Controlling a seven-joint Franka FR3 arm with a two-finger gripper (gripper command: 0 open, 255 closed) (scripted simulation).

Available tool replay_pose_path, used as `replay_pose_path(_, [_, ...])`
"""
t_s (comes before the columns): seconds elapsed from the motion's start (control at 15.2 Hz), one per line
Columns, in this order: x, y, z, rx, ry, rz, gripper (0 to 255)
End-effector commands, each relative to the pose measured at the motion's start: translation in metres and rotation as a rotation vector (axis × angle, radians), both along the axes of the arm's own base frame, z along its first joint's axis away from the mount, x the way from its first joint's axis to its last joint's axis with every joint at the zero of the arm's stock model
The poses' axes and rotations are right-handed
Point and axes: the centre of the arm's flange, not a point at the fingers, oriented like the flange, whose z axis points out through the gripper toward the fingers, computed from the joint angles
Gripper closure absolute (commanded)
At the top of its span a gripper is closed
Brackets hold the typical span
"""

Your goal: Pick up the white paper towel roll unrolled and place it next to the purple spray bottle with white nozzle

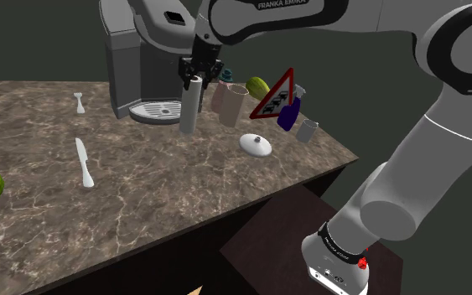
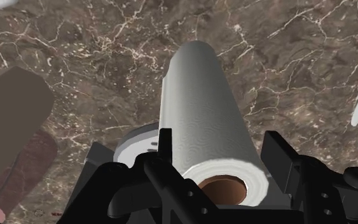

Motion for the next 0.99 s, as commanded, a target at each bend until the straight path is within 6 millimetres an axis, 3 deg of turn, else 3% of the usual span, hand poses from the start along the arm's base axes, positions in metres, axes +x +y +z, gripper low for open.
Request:
replay_pose_path(0.0, [0.001,0.0,0.011,0.0,0.0,0.0,255])
replay_pose_path(0.92, [0.001,0.0,0.085,0.0,0.0,0.0,255])
